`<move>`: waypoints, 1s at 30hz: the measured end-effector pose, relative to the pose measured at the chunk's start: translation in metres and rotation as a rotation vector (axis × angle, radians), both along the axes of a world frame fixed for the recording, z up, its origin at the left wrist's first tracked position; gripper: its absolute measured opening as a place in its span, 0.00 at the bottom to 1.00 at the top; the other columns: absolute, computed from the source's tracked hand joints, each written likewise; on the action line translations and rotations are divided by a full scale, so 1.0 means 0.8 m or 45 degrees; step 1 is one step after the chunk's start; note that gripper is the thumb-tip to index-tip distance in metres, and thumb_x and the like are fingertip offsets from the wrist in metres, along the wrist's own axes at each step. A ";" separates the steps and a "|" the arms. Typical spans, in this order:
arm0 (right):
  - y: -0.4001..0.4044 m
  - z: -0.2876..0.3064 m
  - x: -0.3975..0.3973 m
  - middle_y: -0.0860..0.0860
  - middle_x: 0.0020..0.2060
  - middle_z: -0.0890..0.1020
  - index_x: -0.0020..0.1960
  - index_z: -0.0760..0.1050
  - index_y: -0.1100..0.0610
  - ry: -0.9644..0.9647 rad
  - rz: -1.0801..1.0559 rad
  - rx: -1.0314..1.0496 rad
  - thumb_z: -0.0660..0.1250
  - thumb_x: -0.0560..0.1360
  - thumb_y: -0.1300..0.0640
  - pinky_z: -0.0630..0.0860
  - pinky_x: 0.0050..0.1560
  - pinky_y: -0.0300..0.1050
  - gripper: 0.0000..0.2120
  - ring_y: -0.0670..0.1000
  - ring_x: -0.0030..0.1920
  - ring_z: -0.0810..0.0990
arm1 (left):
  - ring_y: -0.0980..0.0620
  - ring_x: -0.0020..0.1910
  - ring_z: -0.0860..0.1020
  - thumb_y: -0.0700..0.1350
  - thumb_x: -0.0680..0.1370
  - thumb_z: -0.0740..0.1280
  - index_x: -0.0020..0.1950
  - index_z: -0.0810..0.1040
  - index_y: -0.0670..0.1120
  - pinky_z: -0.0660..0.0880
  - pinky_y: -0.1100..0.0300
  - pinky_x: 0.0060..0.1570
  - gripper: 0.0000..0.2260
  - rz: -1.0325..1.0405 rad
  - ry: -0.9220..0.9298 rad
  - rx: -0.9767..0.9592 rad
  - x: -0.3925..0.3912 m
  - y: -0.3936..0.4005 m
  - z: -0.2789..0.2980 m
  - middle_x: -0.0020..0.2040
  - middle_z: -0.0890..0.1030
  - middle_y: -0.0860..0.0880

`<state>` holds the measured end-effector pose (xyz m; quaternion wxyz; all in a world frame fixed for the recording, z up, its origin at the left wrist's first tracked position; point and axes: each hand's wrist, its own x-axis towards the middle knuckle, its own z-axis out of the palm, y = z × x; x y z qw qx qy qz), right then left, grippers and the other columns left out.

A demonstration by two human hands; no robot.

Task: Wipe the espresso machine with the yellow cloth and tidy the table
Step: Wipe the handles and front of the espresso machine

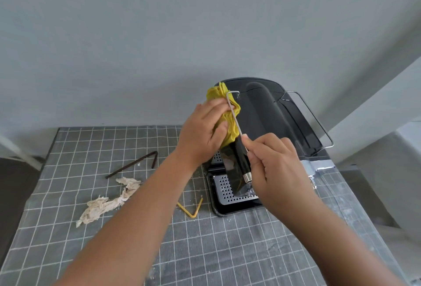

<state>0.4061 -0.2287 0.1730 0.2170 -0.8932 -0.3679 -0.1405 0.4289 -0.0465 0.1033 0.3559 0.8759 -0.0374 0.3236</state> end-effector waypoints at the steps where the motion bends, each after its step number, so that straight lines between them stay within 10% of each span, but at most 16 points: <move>1: 0.000 -0.001 0.000 0.50 0.41 0.78 0.60 0.79 0.61 -0.003 -0.002 0.000 0.62 0.73 0.65 0.68 0.42 0.41 0.17 0.53 0.38 0.70 | 0.51 0.62 0.74 0.47 0.79 0.55 0.63 0.78 0.44 0.74 0.52 0.55 0.18 0.013 0.011 -0.019 0.006 0.003 0.001 0.66 0.76 0.50; 14: 0.003 -0.001 -0.001 0.51 0.40 0.78 0.58 0.80 0.60 -0.023 -0.017 0.029 0.56 0.76 0.60 0.75 0.37 0.46 0.17 0.54 0.37 0.71 | 0.45 0.72 0.70 0.43 0.79 0.57 0.62 0.79 0.40 0.65 0.42 0.69 0.17 -0.038 -0.137 -0.516 -0.068 -0.086 -0.029 0.66 0.77 0.49; 21: 0.004 0.005 -0.004 0.53 0.42 0.76 0.58 0.80 0.60 -0.019 -0.073 0.011 0.61 0.74 0.62 0.72 0.41 0.45 0.15 0.56 0.39 0.74 | 0.49 0.80 0.43 0.58 0.83 0.46 0.80 0.44 0.46 0.47 0.40 0.77 0.29 -0.289 0.082 -0.919 -0.094 -0.139 -0.034 0.81 0.45 0.50; 30: 0.001 0.004 0.001 0.52 0.42 0.76 0.59 0.80 0.60 -0.006 -0.059 -0.037 0.60 0.73 0.64 0.67 0.43 0.43 0.17 0.56 0.40 0.73 | 0.59 0.79 0.43 0.65 0.81 0.45 0.78 0.41 0.64 0.43 0.40 0.77 0.26 -0.203 0.257 -1.111 0.028 -0.049 -0.059 0.80 0.43 0.61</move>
